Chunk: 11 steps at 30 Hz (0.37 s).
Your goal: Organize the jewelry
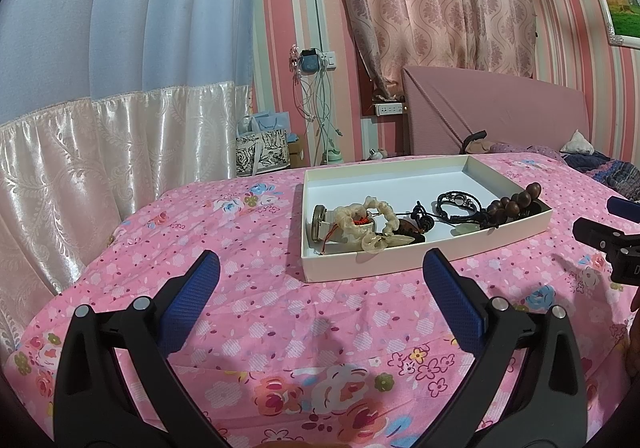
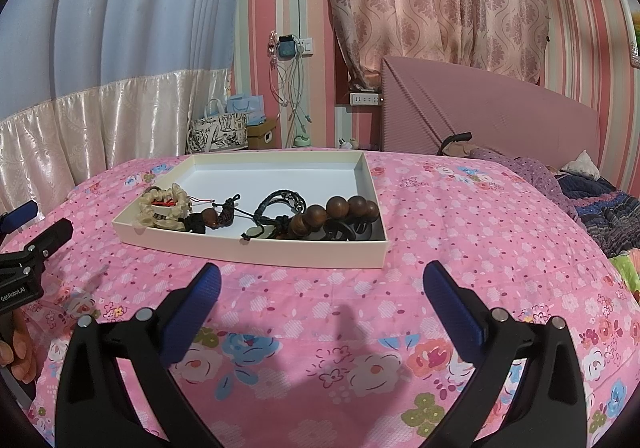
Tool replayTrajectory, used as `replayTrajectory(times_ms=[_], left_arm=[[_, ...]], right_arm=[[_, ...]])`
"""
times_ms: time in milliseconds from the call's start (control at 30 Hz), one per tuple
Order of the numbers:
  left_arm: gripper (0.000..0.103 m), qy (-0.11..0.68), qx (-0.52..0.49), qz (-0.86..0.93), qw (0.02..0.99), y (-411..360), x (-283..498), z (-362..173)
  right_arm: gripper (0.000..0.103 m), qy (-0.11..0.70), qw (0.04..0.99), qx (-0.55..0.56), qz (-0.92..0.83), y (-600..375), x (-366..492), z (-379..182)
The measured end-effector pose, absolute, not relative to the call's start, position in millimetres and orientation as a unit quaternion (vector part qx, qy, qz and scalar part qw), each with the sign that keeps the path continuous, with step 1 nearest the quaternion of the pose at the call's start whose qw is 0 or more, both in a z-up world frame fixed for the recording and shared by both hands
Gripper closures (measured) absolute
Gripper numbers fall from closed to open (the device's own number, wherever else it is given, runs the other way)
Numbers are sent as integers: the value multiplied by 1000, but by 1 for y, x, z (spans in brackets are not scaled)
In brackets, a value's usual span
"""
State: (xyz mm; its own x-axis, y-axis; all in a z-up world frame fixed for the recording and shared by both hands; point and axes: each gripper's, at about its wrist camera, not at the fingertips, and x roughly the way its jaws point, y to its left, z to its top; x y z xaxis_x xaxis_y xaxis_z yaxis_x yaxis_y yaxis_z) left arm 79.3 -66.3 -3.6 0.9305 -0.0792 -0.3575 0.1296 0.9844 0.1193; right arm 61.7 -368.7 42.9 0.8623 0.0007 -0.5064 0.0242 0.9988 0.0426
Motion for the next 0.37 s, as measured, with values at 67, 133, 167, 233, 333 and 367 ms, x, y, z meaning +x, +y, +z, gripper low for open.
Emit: replayTrajectory(times_ms=[67, 133, 167, 233, 333, 367], left_arm=[[3, 179, 70, -54, 980, -66, 79, -4], [3, 179, 70, -53, 980, -66, 79, -4], [3, 179, 68, -53, 980, -66, 79, -3], [3, 179, 65, -54, 980, -65, 80, -2], [3, 179, 58, -53, 981, -63, 79, -2], [3, 179, 58, -54, 981, -64, 79, -2]], right_arm=[[2, 262, 965, 24, -6, -369, 62, 43], [2, 262, 965, 24, -6, -369, 61, 43], [2, 263, 965, 24, -6, -369, 61, 43], [2, 262, 965, 24, -6, -369, 62, 43], [2, 263, 965, 23, -6, -369, 62, 43], [2, 263, 965, 23, -6, -369, 62, 43]])
